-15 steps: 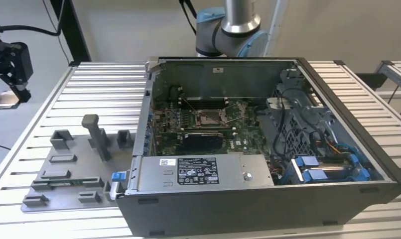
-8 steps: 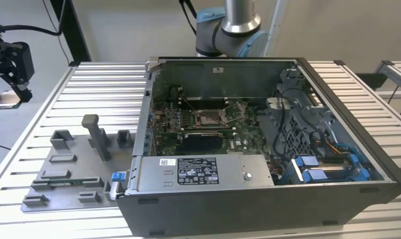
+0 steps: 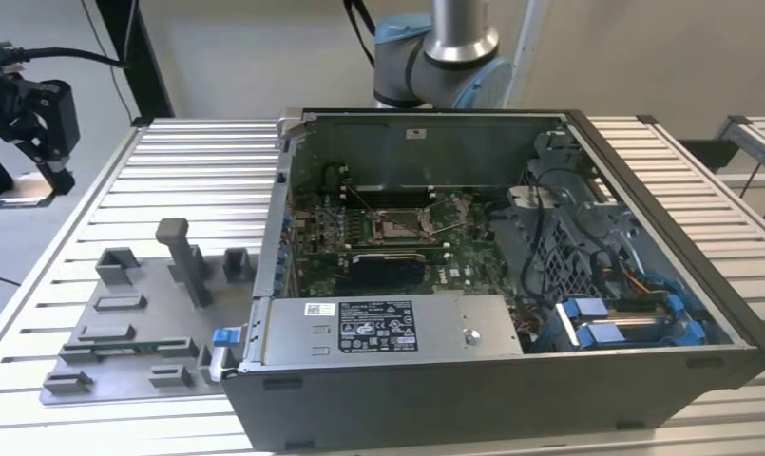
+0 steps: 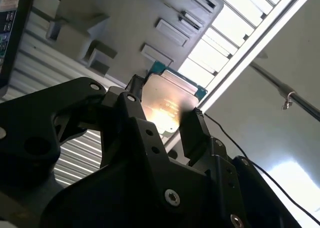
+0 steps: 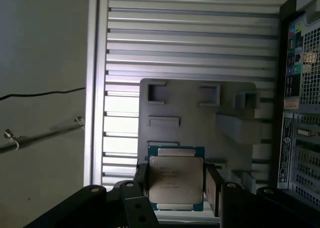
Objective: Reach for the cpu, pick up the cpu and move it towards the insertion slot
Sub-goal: 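Pick up the cpu and move it towards the insertion slot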
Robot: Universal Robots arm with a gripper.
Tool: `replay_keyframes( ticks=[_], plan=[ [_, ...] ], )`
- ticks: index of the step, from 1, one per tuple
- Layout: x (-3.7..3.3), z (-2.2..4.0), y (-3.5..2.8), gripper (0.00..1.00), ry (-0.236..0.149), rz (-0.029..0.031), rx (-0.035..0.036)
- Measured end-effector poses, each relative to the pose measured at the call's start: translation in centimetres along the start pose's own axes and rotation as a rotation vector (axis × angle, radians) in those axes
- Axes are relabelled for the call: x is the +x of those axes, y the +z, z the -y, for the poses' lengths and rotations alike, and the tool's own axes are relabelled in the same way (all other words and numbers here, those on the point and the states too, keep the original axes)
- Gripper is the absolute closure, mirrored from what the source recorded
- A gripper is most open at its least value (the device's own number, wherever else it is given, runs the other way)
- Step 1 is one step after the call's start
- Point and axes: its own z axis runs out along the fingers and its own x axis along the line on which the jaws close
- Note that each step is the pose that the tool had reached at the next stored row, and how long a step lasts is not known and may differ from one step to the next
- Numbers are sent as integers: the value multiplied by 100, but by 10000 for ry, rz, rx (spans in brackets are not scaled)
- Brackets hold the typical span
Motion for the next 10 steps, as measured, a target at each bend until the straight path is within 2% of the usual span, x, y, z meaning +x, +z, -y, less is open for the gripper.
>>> replay_keyframes(
  ticks=[10],
  plan=[
    [-235,6,0,100,0,0,0]
  ],
)
